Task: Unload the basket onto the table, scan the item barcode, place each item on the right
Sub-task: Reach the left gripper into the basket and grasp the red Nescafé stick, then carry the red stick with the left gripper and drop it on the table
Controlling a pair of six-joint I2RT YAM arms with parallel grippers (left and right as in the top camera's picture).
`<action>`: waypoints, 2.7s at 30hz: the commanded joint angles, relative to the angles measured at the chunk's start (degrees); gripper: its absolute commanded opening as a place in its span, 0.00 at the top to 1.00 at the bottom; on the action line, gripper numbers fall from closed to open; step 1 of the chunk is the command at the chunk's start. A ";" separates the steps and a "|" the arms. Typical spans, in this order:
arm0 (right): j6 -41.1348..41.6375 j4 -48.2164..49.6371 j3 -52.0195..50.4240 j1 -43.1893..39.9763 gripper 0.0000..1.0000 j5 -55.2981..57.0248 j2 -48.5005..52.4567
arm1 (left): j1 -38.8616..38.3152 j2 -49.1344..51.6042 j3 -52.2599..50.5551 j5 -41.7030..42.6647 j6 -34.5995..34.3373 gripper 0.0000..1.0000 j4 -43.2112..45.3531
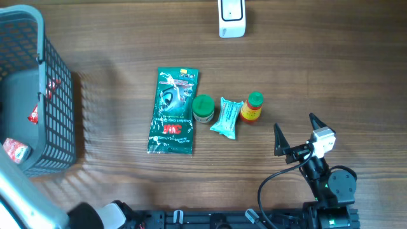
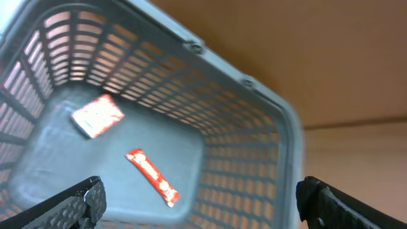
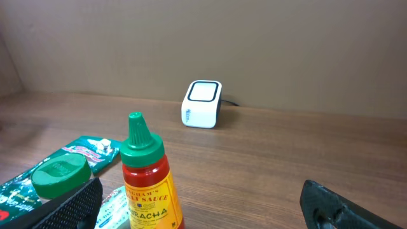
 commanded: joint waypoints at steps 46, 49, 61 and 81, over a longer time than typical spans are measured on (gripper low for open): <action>-0.33 0.13 -0.07 -0.02 0.00 0.50 -0.31 | 0.66 -1.53 1.92 20.79 -2.14 0.96 1.22; -0.33 0.13 -0.07 -0.02 0.00 0.50 -0.31 | -10.14 -11.13 1.92 20.85 1.88 0.96 2.36; -0.33 0.11 -0.07 -0.02 0.00 0.50 -0.31 | -79.10 -3.96 -32.59 14.86 -16.90 0.96 -1.84; -0.35 0.11 -0.07 -0.02 0.00 0.50 -0.31 | -82.05 8.76 -43.43 24.00 -32.37 0.40 20.50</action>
